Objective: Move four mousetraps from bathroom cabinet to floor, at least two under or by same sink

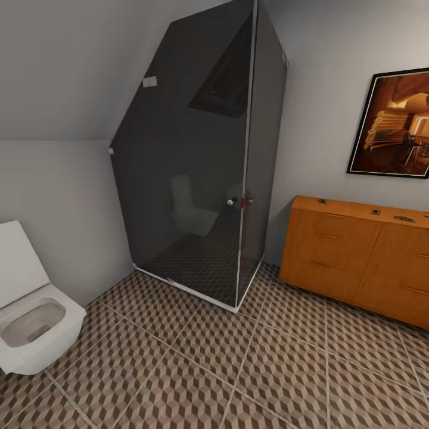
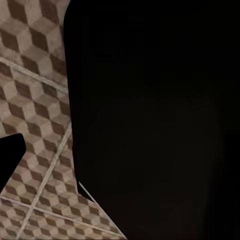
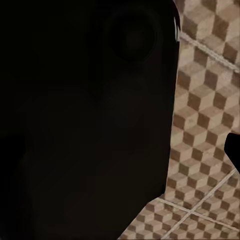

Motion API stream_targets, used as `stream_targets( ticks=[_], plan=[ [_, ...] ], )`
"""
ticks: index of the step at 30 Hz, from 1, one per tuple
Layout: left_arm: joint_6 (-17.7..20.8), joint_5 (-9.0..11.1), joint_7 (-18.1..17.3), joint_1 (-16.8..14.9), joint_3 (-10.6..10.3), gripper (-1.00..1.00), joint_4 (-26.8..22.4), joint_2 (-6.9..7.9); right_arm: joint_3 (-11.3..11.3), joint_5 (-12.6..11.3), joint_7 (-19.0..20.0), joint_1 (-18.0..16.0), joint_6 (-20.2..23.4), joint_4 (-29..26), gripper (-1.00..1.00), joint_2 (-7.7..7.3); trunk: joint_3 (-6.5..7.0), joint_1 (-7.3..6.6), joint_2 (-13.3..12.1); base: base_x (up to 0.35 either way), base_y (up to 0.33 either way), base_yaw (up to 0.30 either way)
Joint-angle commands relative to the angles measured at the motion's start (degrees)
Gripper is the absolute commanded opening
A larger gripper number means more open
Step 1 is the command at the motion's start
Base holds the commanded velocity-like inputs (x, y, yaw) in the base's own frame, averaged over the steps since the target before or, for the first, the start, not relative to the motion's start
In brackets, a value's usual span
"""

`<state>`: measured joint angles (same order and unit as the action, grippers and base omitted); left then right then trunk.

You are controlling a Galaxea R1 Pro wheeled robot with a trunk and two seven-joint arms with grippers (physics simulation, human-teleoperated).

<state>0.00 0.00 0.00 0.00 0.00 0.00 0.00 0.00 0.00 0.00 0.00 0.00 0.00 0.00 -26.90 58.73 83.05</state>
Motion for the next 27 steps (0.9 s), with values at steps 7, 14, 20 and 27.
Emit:
stream_targets(
  ticks=[7, 14, 20, 27],
  plan=[
    [1.0, 0.2, 0.0, -0.2, 0.5, 1.0, 2.3, -0.16, 0.0, 0.0, 0.7, 0.1, 0.5, 2.3, 1.0, -0.39, -0.03, 0.0, 0.0, 0.0, 0.0, 0.0],
    [1.0, 0.2, 0.0, -0.2, 0.5, 1.0, 2.8, -0.16, 0.0, 0.0, 0.7, 0.1, 0.5, 4.5, 1.0, -0.39, -0.03, 0.0, 0.0, 0.0, 0.0, 0.0],
    [1.0, 0.2, 0.0, -0.2, 0.5, 1.0, 2.8, -0.16, 0.0, 0.0, 0.7, 0.1, 0.5, 4.5, 1.0, -0.39, -0.03, 0.0, 0.0, 0.0, 0.0, 0.0],
    [1.0, 0.2, 0.0, -0.2, 0.5, 1.0, 2.8, -0.16, 0.0, 0.0, 0.7, 0.1, 0.5, 4.5, 1.0, -0.39, -0.03, 0.0, 0.0, 0.0, 0.0, 0.0]
  ],
)
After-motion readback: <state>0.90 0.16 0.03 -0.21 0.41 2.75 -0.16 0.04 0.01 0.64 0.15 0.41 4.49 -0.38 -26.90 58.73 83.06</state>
